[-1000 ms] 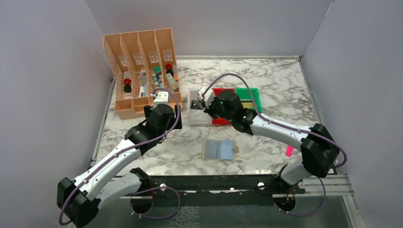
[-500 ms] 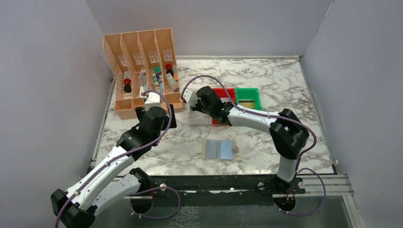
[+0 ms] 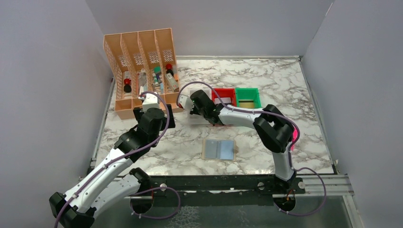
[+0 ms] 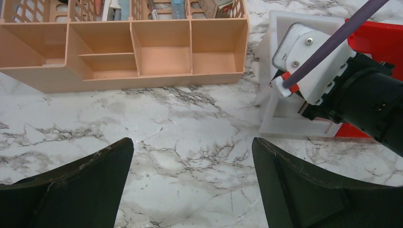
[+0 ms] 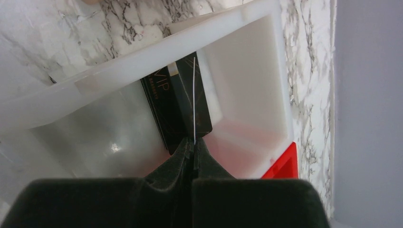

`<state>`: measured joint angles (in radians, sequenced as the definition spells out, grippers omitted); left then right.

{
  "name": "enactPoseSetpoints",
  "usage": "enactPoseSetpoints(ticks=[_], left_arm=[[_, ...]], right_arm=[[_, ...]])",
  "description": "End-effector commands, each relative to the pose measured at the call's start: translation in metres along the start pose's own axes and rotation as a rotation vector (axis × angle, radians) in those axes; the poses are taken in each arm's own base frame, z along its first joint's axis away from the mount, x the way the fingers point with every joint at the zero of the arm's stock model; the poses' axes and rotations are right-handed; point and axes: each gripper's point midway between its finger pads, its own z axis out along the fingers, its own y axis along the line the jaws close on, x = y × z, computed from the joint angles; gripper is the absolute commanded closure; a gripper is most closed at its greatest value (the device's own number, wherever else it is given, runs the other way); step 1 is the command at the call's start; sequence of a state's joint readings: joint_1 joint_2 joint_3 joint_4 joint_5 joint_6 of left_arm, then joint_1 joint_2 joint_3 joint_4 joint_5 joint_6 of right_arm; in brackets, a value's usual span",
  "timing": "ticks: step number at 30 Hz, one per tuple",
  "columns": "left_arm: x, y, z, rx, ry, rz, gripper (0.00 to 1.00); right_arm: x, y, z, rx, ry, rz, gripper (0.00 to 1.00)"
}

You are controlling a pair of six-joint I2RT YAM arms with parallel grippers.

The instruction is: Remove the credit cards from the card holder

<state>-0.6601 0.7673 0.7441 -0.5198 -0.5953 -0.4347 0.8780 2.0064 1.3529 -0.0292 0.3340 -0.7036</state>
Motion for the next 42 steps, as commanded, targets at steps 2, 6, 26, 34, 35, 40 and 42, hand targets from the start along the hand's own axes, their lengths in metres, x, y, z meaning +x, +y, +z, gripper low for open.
enactPoseSetpoints(ticks=[2, 6, 26, 34, 35, 40, 42], left_arm=[[0.001, 0.008, 0.000, -0.034, -0.007, -0.011, 0.01], [0.003, 0.007, 0.001, -0.034, 0.001, -0.005, 0.01], [0.007, 0.008, 0.005, -0.041, 0.018, 0.007, 0.01], [0.007, 0.009, 0.005, -0.048, 0.018, 0.009, 0.01], [0.008, 0.009, 0.005, -0.049, 0.019, 0.009, 0.01], [0.009, 0.009, 0.007, -0.052, 0.028, 0.014, 0.01], [0.010, 0.008, 0.008, -0.051, 0.032, 0.017, 0.01]], right_arm=[[-0.008, -0.004, 0.013, 0.046, -0.017, -0.069, 0.97], [-0.006, 0.000, 0.020, 0.047, -0.007, -0.080, 0.96], [-0.054, -0.026, -0.042, 0.022, -0.244, 0.213, 0.63], [-0.036, -0.003, -0.113, -0.077, -0.269, 0.817, 0.56], [-0.026, 0.011, -0.117, -0.117, -0.201, 0.917, 0.55], [0.026, 0.084, -0.137, -0.262, 0.135, 1.165, 0.59], [0.040, 0.102, -0.145, -0.265, 0.172, 1.219, 0.58]])
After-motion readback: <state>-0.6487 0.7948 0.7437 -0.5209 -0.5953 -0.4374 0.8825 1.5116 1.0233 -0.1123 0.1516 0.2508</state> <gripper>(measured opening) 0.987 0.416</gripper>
